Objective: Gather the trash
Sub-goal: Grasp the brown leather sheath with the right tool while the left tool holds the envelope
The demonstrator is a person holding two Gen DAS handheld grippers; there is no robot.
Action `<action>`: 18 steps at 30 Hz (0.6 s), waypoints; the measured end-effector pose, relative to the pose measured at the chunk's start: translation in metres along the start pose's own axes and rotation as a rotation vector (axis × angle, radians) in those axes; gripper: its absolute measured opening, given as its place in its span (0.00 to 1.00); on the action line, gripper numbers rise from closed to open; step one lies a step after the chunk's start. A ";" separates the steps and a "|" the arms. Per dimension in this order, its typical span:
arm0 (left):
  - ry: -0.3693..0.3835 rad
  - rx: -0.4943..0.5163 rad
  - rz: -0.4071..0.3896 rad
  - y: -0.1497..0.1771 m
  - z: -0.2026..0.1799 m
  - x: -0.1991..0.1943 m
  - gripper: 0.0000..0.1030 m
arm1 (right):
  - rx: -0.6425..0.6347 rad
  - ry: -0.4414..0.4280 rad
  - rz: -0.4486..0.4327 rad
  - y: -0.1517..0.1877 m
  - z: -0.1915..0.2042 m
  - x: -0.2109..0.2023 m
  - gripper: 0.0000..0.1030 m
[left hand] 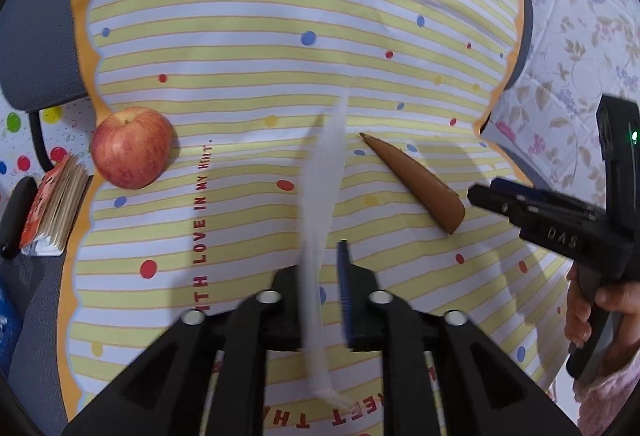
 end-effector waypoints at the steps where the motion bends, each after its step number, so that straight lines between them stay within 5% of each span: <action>1: 0.000 0.008 0.001 -0.001 -0.001 0.001 0.24 | 0.003 -0.002 -0.004 0.000 -0.002 -0.003 0.48; 7: 0.021 0.040 -0.014 -0.017 -0.009 0.009 0.27 | 0.024 -0.019 -0.010 -0.011 -0.005 0.010 0.49; 8: 0.027 0.035 -0.018 -0.020 -0.009 0.010 0.26 | 0.019 -0.023 -0.010 -0.012 -0.004 0.010 0.52; 10: 0.022 0.022 -0.030 -0.025 -0.007 0.012 0.03 | 0.004 -0.035 -0.011 -0.013 0.001 0.014 0.59; 18: -0.021 -0.015 -0.054 -0.022 0.008 0.005 0.01 | -0.049 -0.054 0.045 -0.016 0.015 0.053 0.73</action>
Point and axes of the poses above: each gripper's, at about its wrist camera, not at the fingertips, and x roughly the way its jaws point, z to its left, y to its underside, the point moved 9 cm from there along x, roughly the way its jaws point, and after that the axes turned 4 degrees about x, right-handed, at the moved point
